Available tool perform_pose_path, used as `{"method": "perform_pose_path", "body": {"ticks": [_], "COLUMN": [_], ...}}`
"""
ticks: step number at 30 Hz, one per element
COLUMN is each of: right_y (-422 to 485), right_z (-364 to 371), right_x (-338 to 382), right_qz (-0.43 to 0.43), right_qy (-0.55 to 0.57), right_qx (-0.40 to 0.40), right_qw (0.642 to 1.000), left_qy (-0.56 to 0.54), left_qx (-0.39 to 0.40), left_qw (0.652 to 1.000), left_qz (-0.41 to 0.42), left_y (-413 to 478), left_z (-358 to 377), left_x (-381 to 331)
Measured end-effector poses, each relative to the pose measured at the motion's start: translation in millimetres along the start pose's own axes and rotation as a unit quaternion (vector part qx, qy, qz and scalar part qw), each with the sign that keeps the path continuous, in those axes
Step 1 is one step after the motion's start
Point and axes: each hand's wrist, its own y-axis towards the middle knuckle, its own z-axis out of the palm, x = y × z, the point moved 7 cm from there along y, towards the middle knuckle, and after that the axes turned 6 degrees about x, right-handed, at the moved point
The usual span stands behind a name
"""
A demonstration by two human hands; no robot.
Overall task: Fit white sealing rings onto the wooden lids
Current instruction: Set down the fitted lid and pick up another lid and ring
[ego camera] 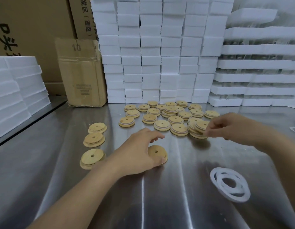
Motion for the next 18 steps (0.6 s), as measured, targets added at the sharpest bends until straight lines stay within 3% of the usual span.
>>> {"method": "perform_pose_path", "body": {"ticks": [4, 7, 12, 18], "right_y": [-12, -29, -27, -26], "right_z": [16, 26, 39, 47], "right_x": [-5, -9, -7, 1], "right_qz": [0.024, 0.074, 0.096, 0.045], "right_qy": [-0.105, -0.109, -0.183, -0.169], "right_qx": [0.166, 0.276, 0.311, 0.327], "right_qw": [0.980, 0.952, 0.928, 0.929], "left_qy": [-0.024, 0.013, 0.082, 0.012], "left_qx": [-0.014, -0.023, -0.059, -0.086], "left_qw": [1.000, 1.000, 0.994, 0.995], "left_qz": [0.003, 0.000, -0.037, -0.049], "left_y": [4, 7, 8, 8], "left_z": [9, 14, 15, 15], "left_x": [0, -3, 0, 1]}}
